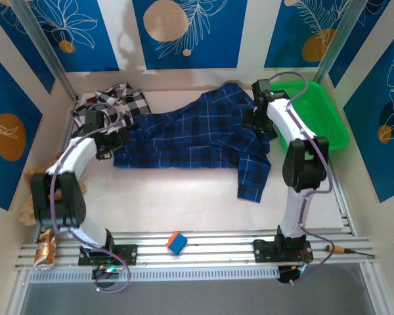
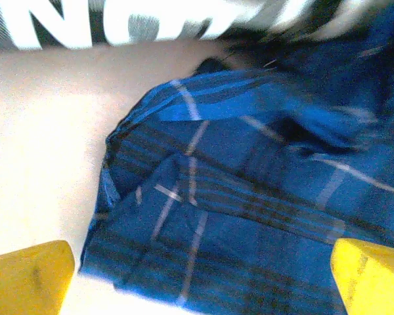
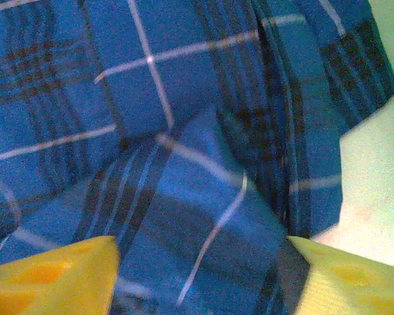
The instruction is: Fold and stack the long sleeve shirts
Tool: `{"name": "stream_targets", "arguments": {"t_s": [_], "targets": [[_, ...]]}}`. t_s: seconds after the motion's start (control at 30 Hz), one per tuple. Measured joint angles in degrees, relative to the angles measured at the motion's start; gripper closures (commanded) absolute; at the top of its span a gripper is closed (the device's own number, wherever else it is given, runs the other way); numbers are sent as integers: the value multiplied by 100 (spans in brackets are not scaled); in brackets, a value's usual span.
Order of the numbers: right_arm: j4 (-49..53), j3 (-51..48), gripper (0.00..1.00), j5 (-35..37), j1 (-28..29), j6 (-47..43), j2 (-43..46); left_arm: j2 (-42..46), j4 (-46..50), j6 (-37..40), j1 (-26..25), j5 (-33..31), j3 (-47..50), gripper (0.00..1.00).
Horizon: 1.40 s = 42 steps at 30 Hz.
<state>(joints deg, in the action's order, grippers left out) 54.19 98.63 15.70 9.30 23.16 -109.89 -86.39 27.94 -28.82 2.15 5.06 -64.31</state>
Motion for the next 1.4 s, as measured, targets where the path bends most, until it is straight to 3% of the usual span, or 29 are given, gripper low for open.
{"name": "stream_targets", "arguments": {"t_s": [0.17, 0.33, 0.53, 0.9, 0.97, 1.13, 1.23, 1.4], "targets": [[-120, -1362, 29, -199, 181, 409, 1873, 1419, -7, -22, -496, 229, 17, 1], [-203, -3276, 33, -382, 590, 1172, 3126, 1025, -328, 63, -1705, 415, 55, 12], [-245, -4708, 35, -402, 1250, 2068, 2848, -514, -892, 79, -2498, 544, 52, 16], [-560, -4975, 38, 170, 1447, 2774, 2166, -1996, -1519, 26, -2645, 315, -590, 20], [-577, -4929, 46, 245, 1429, 2809, 1974, -2135, -1508, 24, -2645, 164, -627, 20], [-470, -4450, 80, 785, 1453, 2850, 1572, -2380, -1414, 24, -2623, -181, -619, 22], [-199, -4183, 91, 1351, 1517, 2848, 1554, -2398, -1397, 31, -2599, -282, -490, 22], [350, -3620, 100, 2343, 1589, 2658, 1764, -2352, -1609, 48, -2590, -323, -323, 22]]}}
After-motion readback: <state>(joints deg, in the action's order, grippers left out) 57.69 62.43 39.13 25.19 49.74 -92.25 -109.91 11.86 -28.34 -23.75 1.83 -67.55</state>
